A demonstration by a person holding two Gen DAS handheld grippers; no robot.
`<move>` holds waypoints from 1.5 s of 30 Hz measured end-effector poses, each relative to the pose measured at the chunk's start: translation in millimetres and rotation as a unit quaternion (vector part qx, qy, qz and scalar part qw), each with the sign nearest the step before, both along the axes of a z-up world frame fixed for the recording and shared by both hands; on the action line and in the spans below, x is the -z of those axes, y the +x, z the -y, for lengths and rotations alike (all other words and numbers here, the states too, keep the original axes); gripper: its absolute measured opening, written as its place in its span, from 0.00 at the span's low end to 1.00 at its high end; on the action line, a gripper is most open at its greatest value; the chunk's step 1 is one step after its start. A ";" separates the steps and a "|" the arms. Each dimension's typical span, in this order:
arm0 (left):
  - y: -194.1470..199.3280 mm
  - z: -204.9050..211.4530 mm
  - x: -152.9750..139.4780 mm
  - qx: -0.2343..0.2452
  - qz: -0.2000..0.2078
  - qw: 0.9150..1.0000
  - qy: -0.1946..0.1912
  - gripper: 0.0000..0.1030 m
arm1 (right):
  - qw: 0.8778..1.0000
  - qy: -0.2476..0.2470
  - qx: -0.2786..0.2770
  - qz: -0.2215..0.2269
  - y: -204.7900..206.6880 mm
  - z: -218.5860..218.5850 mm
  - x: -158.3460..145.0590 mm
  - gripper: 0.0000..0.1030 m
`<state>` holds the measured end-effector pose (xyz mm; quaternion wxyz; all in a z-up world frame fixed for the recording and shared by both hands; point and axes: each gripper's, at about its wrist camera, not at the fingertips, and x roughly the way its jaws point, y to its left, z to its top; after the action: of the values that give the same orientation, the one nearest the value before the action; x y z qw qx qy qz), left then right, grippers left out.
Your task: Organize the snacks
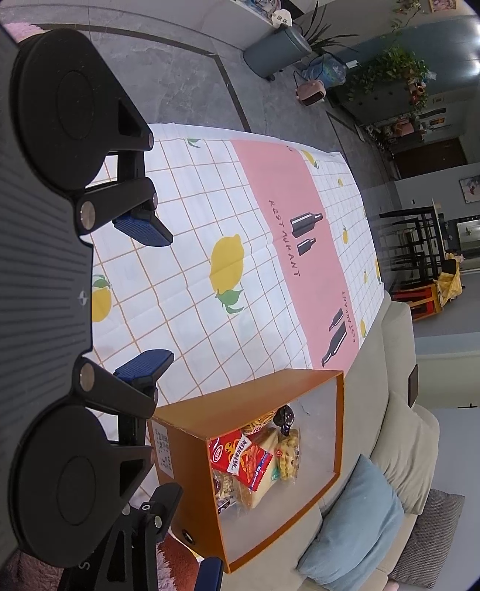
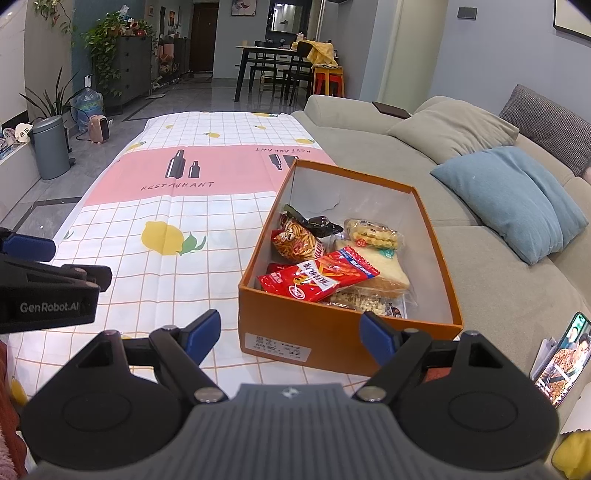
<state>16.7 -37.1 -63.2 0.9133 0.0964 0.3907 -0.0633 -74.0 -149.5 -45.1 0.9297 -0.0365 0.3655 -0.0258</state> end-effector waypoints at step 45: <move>-2.4 1.7 -0.6 -0.004 -0.009 1.000 -0.012 0.73 | 1.000 -0.001 -0.010 -0.005 0.4 3.5 2.0 0.78</move>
<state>14.3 -38.8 -62.6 0.9109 0.0829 0.3988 -0.0654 -73.6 -153.0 -47.1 0.9282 -0.0414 0.3693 -0.0173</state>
